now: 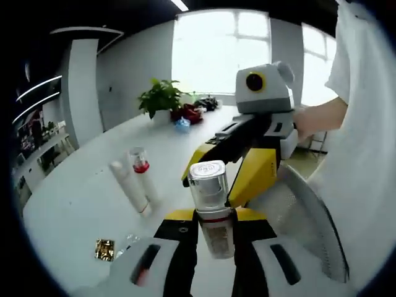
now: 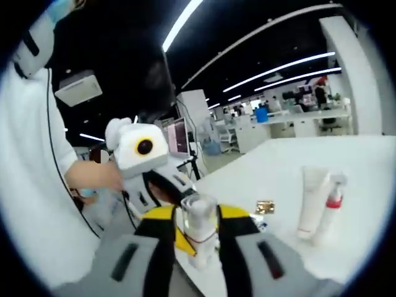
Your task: Arrange the skincare products in the storage area until every visible bottle or jar stands upright without overlapping.
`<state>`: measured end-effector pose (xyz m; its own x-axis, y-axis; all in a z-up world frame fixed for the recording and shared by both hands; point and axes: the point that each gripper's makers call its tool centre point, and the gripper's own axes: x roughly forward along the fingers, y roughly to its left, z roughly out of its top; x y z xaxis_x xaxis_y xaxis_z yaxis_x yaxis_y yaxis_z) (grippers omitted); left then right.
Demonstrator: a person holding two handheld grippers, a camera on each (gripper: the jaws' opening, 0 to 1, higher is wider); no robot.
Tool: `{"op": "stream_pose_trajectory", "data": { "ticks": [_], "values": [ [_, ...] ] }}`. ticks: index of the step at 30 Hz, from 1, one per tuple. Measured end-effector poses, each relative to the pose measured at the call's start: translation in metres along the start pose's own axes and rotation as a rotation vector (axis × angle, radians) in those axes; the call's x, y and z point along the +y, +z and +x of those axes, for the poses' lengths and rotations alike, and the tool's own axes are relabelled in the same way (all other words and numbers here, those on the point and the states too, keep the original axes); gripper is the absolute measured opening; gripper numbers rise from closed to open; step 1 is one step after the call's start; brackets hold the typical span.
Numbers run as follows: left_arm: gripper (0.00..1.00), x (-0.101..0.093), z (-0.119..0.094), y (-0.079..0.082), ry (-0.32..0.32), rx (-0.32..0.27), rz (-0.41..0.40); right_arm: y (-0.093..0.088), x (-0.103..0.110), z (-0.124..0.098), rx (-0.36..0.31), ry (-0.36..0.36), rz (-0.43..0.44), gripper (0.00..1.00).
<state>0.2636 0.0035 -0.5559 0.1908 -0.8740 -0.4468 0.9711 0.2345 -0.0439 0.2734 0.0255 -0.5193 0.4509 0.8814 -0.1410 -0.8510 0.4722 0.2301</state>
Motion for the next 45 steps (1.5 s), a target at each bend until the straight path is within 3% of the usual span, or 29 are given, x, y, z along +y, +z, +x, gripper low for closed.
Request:
{"op": "stream_pose_trajectory", "data": {
  "ticks": [10,17,21,31,45],
  "values": [
    [0.18,0.004,0.007,0.0,-0.027,-0.005,0.004,-0.001,-0.01,-0.001,-0.011,-0.045,0.013,0.21],
    [0.19,0.011,0.02,-0.003,-0.011,0.02,0.045,-0.005,-0.022,-0.002,0.018,-0.1,-0.038,0.21],
    [0.22,0.017,0.03,-0.018,0.0,0.095,0.082,-0.004,-0.031,-0.004,0.01,-0.136,-0.043,0.21],
    [0.19,0.029,0.053,-0.034,0.001,0.128,0.079,-0.013,-0.053,-0.006,0.056,-0.183,-0.085,0.21],
    [0.17,0.058,0.092,-0.059,0.019,0.191,0.074,-0.049,-0.092,-0.006,0.162,-0.257,-0.124,0.21]
  ]
}}
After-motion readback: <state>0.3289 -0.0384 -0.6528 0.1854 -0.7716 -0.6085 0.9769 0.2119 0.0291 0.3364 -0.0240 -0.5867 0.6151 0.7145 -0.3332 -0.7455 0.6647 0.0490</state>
